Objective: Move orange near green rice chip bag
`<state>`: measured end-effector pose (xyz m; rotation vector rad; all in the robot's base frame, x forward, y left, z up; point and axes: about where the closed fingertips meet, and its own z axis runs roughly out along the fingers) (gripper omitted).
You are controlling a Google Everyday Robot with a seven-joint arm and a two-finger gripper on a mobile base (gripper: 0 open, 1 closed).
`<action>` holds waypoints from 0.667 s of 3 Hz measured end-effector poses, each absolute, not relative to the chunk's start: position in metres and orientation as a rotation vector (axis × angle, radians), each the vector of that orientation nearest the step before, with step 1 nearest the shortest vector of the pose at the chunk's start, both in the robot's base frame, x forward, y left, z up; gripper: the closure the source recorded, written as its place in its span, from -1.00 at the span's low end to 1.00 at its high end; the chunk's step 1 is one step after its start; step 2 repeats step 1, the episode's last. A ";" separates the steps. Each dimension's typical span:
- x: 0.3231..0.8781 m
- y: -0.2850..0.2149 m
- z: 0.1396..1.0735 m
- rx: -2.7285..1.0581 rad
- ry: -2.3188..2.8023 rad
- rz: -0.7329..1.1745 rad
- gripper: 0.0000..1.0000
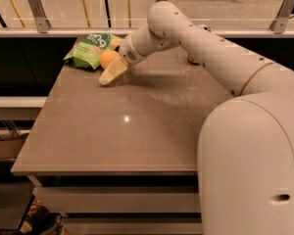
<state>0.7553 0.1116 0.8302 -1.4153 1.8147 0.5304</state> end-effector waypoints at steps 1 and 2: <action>0.755 0.112 0.830 -1.415 1.815 0.531 -1.00; 0.755 0.112 0.830 -1.415 1.815 0.531 -1.00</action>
Offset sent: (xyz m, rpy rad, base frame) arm 0.0000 0.0000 0.0000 0.0000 0.0000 0.0000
